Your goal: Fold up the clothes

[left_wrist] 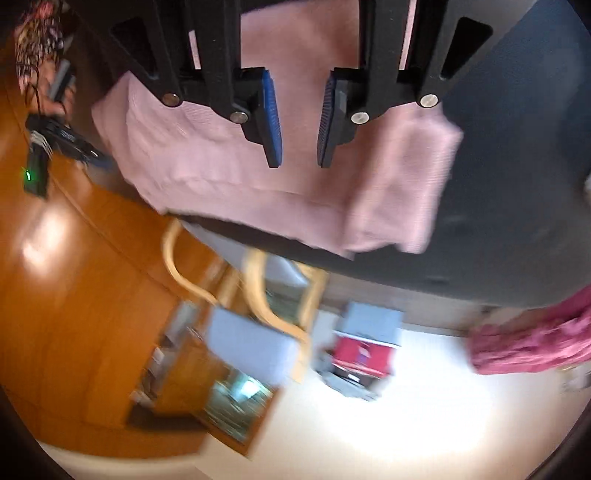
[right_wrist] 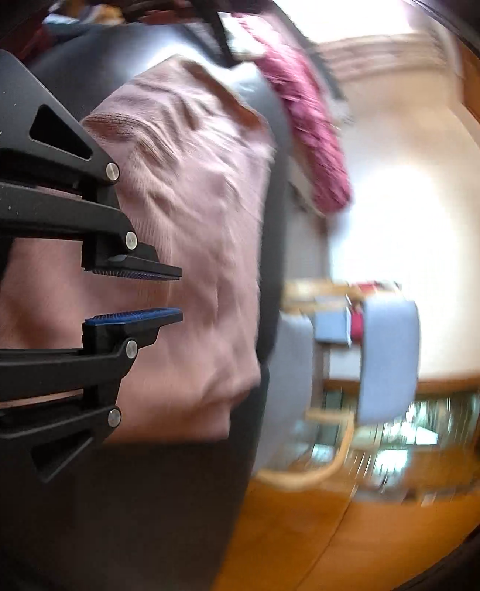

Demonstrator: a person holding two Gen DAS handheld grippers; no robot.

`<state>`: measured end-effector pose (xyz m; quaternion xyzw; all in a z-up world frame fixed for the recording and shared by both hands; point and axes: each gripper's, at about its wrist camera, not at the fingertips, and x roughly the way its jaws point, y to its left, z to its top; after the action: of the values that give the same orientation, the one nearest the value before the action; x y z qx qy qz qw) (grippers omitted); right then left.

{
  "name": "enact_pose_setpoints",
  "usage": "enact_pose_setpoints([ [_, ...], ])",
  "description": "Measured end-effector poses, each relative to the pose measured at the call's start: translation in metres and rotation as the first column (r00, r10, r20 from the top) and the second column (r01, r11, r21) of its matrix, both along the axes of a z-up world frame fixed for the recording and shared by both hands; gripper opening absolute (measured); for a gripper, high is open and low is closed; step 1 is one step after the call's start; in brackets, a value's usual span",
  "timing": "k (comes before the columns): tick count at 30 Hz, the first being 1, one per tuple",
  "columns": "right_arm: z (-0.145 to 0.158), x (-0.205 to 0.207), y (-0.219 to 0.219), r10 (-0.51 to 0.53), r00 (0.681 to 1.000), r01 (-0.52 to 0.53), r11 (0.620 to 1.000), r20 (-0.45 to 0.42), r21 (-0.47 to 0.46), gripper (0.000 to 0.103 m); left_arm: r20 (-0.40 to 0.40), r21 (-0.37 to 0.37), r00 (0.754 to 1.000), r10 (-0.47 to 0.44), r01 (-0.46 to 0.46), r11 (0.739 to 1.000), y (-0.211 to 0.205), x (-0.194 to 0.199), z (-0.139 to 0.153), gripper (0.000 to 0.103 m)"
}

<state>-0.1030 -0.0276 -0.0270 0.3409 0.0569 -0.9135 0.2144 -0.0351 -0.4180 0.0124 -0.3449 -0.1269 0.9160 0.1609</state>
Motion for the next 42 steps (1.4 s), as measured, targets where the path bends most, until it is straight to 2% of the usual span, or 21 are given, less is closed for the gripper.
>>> enact_pose_setpoints([
  [2, -0.013, -0.010, -0.019, 0.033, 0.999, -0.034, 0.999, 0.038, 0.015, 0.017, 0.046, -0.065, 0.998, -0.045, 0.048, 0.997, 0.021, -0.022, -0.010, 0.019],
  [5, -0.033, -0.029, -0.028, -0.027, 0.997, 0.019, 0.995, 0.078, 0.099, 0.017, 0.102, -0.216, 0.994, 0.042, -0.019, 0.976, 0.025, -0.043, -0.027, 0.019],
  [6, -0.039, -0.037, -0.026, -0.066, 0.995, 0.055, 0.988, 0.075, 0.145, 0.017, 0.111, -0.194, 0.990, 0.083, -0.061, 0.979, 0.014, -0.047, -0.032, 0.019],
  [8, -0.052, -0.044, -0.008, -0.152, 0.987, 0.141, 0.974, 0.053, 0.180, 0.021, 0.134, -0.054, 0.980, 0.147, -0.141, 0.989, -0.017, -0.047, -0.041, 0.014],
  [10, -0.050, -0.044, 0.005, -0.166, 0.984, 0.158, 0.982, 0.073, 0.104, 0.021, 0.157, 0.080, 0.965, 0.211, -0.226, 0.971, -0.047, -0.043, -0.048, 0.000],
  [13, -0.052, -0.042, 0.010, -0.170, 0.982, 0.164, 0.984, 0.083, 0.076, 0.021, 0.181, 0.268, 0.961, 0.209, -0.253, 0.930, -0.076, -0.036, -0.061, 0.000],
  [17, -0.046, -0.030, -0.005, -0.153, 0.988, 0.147, 0.980, 0.031, 0.135, 0.021, 0.163, 0.304, 0.971, 0.173, -0.217, 0.928, -0.073, -0.034, -0.062, 0.003],
  [18, -0.041, -0.024, -0.010, -0.140, 0.990, 0.137, 0.980, 0.012, 0.145, 0.021, 0.150, 0.312, 0.976, 0.161, -0.201, 0.929, -0.071, -0.032, -0.061, 0.008],
  [19, -0.031, -0.016, -0.018, -0.098, 0.995, 0.099, 0.988, -0.014, 0.116, 0.022, 0.131, 0.320, 0.981, 0.144, -0.179, 0.930, -0.069, -0.029, -0.059, 0.017],
  [21, -0.013, -0.004, -0.036, -0.008, 0.999, 0.011, 0.998, -0.049, 0.060, 0.025, 0.087, 0.326, 0.990, 0.112, -0.135, 0.936, -0.065, -0.024, -0.055, 0.019],
  [23, 0.001, 0.001, -0.057, 0.093, 0.994, -0.092, 0.995, -0.064, 0.024, 0.055, 0.037, 0.319, 0.996, 0.075, -0.083, 0.944, -0.059, -0.026, -0.052, 0.021],
  [26, 0.006, 0.006, -0.105, 0.224, 0.973, -0.219, 0.971, -0.054, 0.092, 0.061, 0.014, 0.307, 0.999, 0.042, -0.044, 0.951, -0.057, -0.027, -0.046, 0.021],
  [29, -0.002, 0.004, -0.141, 0.281, 0.957, -0.259, 0.937, -0.066, 0.233, 0.061, 0.064, 0.319, 0.995, 0.075, -0.091, 0.943, -0.063, -0.027, -0.050, 0.021],
  [33, -0.018, -0.004, -0.161, 0.314, 0.949, -0.297, 0.908, -0.013, 0.296, 0.061, 0.081, 0.342, 0.991, 0.104, -0.126, 0.931, -0.073, -0.018, -0.052, 0.021],
  [34, -0.023, -0.009, -0.162, 0.319, 0.948, -0.303, 0.902, -0.001, 0.309, 0.061, 0.077, 0.341, 0.991, 0.107, -0.127, 0.931, -0.074, -0.016, -0.052, 0.021],
  [35, -0.028, -0.012, -0.164, 0.317, 0.949, -0.300, 0.896, 0.003, 0.327, 0.052, 0.074, 0.339, 0.991, 0.108, -0.127, 0.932, -0.073, -0.015, -0.051, 0.021],
  [36, -0.031, -0.013, -0.165, 0.315, 0.949, -0.298, 0.894, 0.005, 0.335, 0.042, 0.072, 0.337, 0.991, 0.108, -0.127, 0.933, -0.073, -0.014, -0.052, 0.021],
  [37, -0.035, -0.016, -0.162, 0.317, 0.948, -0.303, 0.894, 0.011, 0.329, 0.022, 0.072, 0.338, 0.992, 0.107, -0.126, 0.933, -0.074, -0.013, -0.052, 0.021],
  [38, -0.034, -0.016, -0.161, 0.314, 0.949, -0.301, 0.897, 0.014, 0.323, 0.016, 0.072, 0.340, 0.992, 0.107, -0.125, 0.932, -0.074, -0.013, -0.052, 0.021],
  [40, -0.031, -0.015, -0.157, 0.304, 0.953, -0.290, 0.902, 0.007, 0.320, 0.009, 0.069, 0.342, 0.992, 0.104, -0.122, 0.932, -0.077, -0.010, -0.052, 0.021],
  [42, -0.028, -0.016, -0.157, 0.301, 0.954, -0.287, 0.906, 0.004, 0.311, 0.007, 0.066, 0.344, 0.993, 0.101, -0.118, 0.932, -0.076, -0.009, -0.052, 0.022],
])
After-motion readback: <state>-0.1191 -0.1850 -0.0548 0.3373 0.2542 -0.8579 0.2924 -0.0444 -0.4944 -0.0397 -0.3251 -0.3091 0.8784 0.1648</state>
